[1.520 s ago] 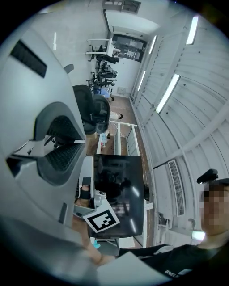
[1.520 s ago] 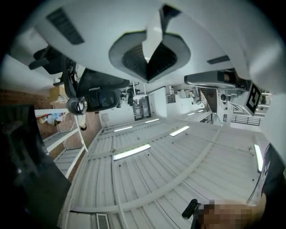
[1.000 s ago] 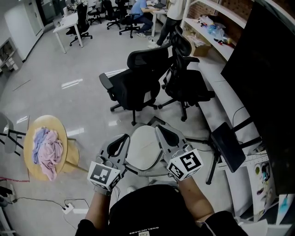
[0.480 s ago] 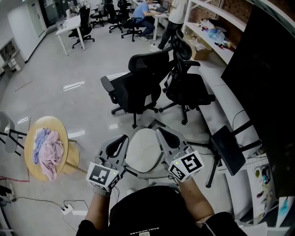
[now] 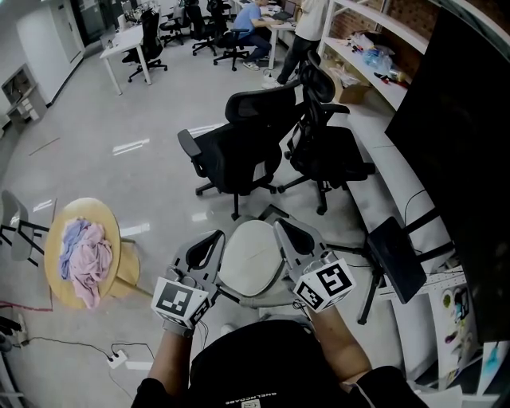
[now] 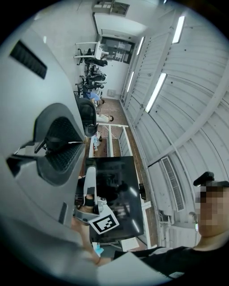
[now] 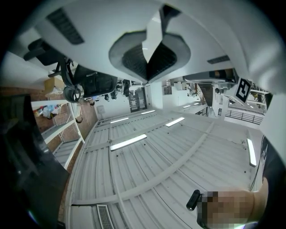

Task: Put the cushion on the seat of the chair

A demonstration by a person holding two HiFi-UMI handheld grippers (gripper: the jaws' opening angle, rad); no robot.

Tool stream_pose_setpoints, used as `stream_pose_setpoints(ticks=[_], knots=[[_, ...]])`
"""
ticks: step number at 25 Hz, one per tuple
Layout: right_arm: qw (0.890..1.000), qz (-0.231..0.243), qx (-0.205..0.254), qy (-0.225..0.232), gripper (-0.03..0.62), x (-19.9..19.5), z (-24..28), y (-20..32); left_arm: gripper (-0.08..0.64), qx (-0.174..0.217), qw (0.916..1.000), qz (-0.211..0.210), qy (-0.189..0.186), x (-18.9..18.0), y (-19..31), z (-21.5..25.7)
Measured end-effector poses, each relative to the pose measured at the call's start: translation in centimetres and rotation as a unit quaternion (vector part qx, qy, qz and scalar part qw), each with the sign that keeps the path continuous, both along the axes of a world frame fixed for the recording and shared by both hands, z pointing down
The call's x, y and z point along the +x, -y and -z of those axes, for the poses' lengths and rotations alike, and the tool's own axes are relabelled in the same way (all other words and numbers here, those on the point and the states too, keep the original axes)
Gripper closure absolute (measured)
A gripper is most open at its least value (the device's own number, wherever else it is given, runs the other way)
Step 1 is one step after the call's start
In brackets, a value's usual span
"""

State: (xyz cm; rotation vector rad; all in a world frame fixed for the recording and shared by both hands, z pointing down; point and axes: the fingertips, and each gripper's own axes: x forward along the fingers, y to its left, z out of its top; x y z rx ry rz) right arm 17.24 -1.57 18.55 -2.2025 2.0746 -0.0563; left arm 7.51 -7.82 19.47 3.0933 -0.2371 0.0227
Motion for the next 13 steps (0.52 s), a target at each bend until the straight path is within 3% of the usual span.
stream_pose_setpoints(ticks=[13], knots=[[1.000, 0.001, -0.003, 0.005, 0.586, 0.09, -0.73, 0.05, 0.546, 0.002, 1.0000, 0.000, 0.002, 0.21, 0.01, -0.21]])
